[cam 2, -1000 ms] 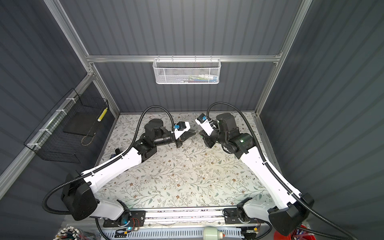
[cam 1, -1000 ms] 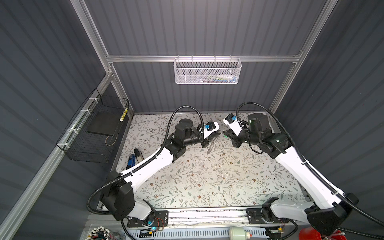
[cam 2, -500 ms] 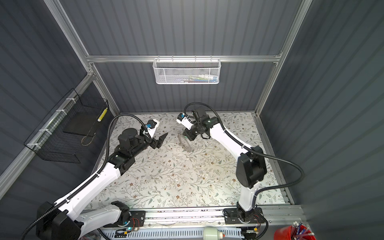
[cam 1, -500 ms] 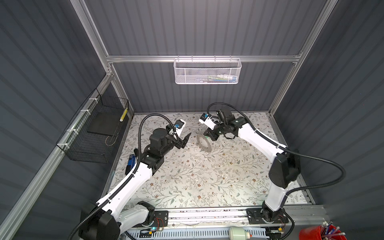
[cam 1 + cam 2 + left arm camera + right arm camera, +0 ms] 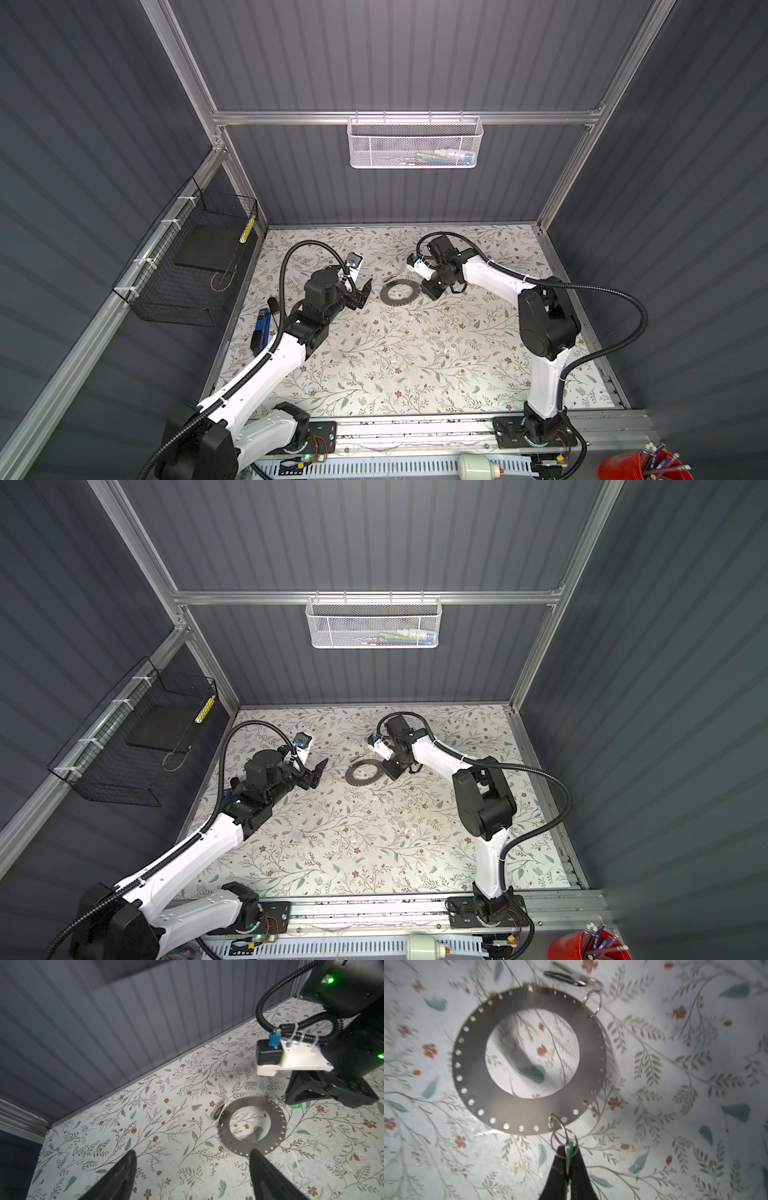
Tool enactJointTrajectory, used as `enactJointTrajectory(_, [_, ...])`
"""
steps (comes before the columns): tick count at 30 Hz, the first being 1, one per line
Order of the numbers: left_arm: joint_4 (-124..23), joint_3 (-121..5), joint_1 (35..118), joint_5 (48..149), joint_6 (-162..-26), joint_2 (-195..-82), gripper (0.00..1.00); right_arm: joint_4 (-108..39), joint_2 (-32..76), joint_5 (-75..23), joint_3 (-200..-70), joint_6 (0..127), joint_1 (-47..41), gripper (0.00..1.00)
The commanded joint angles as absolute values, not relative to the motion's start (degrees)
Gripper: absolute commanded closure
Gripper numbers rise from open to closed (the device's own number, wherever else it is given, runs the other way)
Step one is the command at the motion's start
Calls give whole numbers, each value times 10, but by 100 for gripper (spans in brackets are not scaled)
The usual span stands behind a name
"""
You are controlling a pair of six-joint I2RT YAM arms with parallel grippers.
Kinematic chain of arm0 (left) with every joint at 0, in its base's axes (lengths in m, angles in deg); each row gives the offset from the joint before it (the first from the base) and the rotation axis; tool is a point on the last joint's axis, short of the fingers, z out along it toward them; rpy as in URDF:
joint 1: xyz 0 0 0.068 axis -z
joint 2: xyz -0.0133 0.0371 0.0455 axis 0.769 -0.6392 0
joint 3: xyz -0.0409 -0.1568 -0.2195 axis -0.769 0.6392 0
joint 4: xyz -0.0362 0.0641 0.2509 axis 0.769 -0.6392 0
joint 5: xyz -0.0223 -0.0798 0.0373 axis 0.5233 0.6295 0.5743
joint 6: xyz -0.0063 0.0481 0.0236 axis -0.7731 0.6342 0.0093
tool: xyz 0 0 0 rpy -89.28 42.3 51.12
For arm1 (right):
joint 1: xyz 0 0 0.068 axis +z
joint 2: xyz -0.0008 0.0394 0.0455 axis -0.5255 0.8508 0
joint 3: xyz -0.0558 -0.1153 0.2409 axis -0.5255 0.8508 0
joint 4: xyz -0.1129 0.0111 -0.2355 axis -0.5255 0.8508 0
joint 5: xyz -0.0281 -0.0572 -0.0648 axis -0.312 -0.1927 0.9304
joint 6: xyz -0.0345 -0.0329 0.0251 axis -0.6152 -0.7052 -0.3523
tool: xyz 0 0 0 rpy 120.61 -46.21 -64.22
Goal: Put the keys on the keyring
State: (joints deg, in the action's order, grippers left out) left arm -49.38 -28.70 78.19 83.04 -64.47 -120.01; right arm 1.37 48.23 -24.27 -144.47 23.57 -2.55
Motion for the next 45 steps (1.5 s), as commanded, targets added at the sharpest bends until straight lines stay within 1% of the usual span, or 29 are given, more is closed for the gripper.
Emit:
enactJointTrajectory(1, [-488,-283,779,813,-638,-1213,15,34,469,-166,-1430,204,-35,100])
enactJointTrajectory(2, [-487,-284,779,813,-637,-1217,15,34,469,-155,-1425,200,-37,100])
enactJointTrajectory(5, [-488,-283,779,806,-636,-1229,14,52,468,-127,-1405,185,-41,95])
enactJointTrajectory(9, [-486,-275,779,802,-635,-1234,14,52,449,-122,-1362,194,-46,91])
enactJointTrajectory(11, [-489,-276,779,801,-635,-1239,14,59,445,-123,-1350,199,-48,87])
enactJointTrajectory(12, [-492,-278,779,801,-633,-1242,13,67,447,-120,-1348,201,-49,82])
enactJointTrajectory(15, [-491,-275,779,795,-633,-1243,11,83,443,-107,-1343,227,-54,61])
enactJointTrajectory(17, [-482,-268,777,780,-633,-1236,9,57,397,-125,-1321,254,-67,49])
enactJointTrajectory(19, [-470,-252,767,754,-634,-1230,6,-4,324,-154,-1273,289,-93,38])
enactJointTrajectory(20, [-451,-238,759,739,-635,-1228,2,-44,285,-166,-1244,314,-112,34])
enactJointTrajectory(21, [-424,-218,746,725,-639,-1229,0,-92,246,-171,-1208,339,-138,30])
enactJointTrajectory(24, [-340,-167,688,700,-680,-1255,0,-252,152,-188,-1081,380,-212,23])
enactJointTrajectory(27, [-241,-128,643,711,-699,-1308,0,-501,66,-190,-907,412,-277,17])
enactJointTrajectory(28, [-213,-120,634,722,-700,-1332,0,-595,54,-192,-855,430,-297,16])
enactJointTrajectory(30, [-142,-105,607,747,-724,-1395,0,-770,68,-199,-778,455,-337,12])
enactJointTrajectory(31, [-109,-98,592,769,-735,-1425,0,-772,70,-201,-781,460,-349,11])
enactJointTrajectory(32, [-58,-102,585,779,-731,-1452,0,-754,72,-232,-792,461,-365,10])
enactJointTrajectory(33, [-75,-112,582,794,-717,-1460,0,-770,91,-265,-797,472,-378,9])
enactJointTrajectory(34, [-55,-115,576,802,-717,-1481,0,-785,104,-286,-795,477,-386,8])
enactJointTrajectory(35, [-35,-107,566,822,-721,-1501,0,-828,124,-292,-780,481,-389,7])
enactJointTrajectory(36, [26,-86,558,842,-721,-1524,0,-891,155,-294,-762,482,-391,6])
enactJointTrajectory(37, [84,-70,555,842,-725,-1544,0,-956,187,-306,-750,481,-390,5])
enactJointTrajectory(38, [109,-61,552,839,-730,-1543,0,-975,188,-321,-748,480,-390,4])
enactJointTrajectory(39, [76,-65,551,841,-730,-1530,0,-897,161,-319,-762,469,-389,3])
enactJointTrajectory(40, [67,-68,551,848,-728,-1532,0,-886,163,-314,-766,467,-385,2])
enactJointTrajectory(41, [84,-71,551,855,-725,-1542,0,-937,185,-308,-758,470,-381,1])
enactJointTrajectory(42, [72,-78,551,852,-726,-1541,0,-956,181,-307,-748,470,-380,1])
enactJointTrajectory(44, [33,-88,551,843,-730,-1534,0,-953,163,-324,-731,458,-379,1])
enactJointTrajectory(45, [42,-90,551,842,-732,-1540,0,-974,173,-339,-729,455,-379,1])
